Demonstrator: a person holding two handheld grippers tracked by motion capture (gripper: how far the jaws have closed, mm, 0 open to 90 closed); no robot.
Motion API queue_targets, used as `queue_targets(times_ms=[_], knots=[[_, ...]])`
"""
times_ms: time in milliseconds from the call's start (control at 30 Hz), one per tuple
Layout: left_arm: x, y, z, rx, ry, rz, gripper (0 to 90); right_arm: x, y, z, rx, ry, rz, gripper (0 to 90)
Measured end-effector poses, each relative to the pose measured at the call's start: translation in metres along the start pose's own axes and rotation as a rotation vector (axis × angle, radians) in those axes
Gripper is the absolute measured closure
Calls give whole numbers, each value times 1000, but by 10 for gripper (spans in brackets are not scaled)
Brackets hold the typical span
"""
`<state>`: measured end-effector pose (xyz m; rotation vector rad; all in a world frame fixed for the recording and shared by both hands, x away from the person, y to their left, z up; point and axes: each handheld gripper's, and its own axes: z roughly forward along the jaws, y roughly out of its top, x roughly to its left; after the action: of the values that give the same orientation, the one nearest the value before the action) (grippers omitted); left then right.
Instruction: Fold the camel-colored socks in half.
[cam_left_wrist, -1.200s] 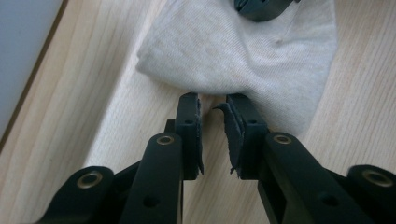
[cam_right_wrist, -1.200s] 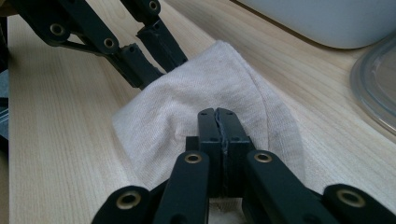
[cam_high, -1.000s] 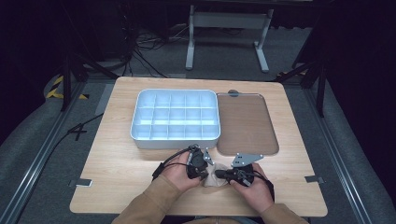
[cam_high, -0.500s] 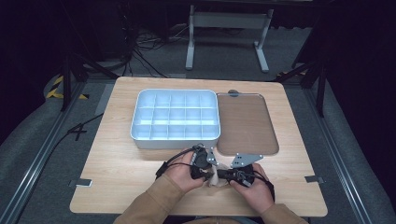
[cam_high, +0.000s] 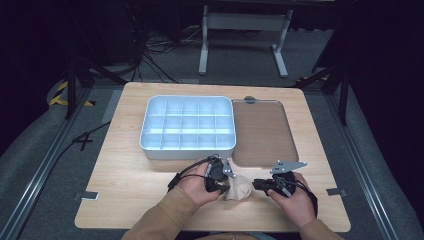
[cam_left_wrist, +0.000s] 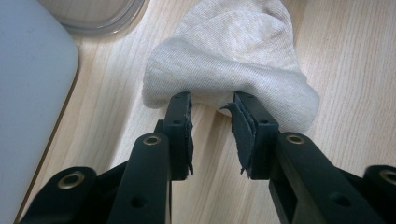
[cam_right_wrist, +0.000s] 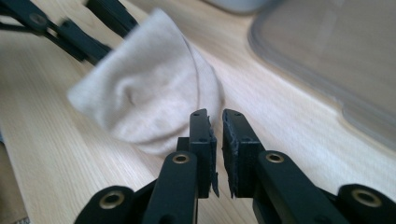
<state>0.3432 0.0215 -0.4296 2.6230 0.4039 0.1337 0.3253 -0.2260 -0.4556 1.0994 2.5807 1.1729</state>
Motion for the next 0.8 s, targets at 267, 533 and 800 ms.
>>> queue_targets(times_ms=[267, 533, 800], knots=[[-1, 2, 0, -36, -1, 25, 685, 5, -4, 21, 51, 24, -4, 851], [-4, 6, 1, -61, -9, 45, 675, 11, -2, 26, 48, 35, -9, 850], [-5, 10, 9, -82, -31, 71, 638, 16, 1, 31, 44, 37, -22, 844]])
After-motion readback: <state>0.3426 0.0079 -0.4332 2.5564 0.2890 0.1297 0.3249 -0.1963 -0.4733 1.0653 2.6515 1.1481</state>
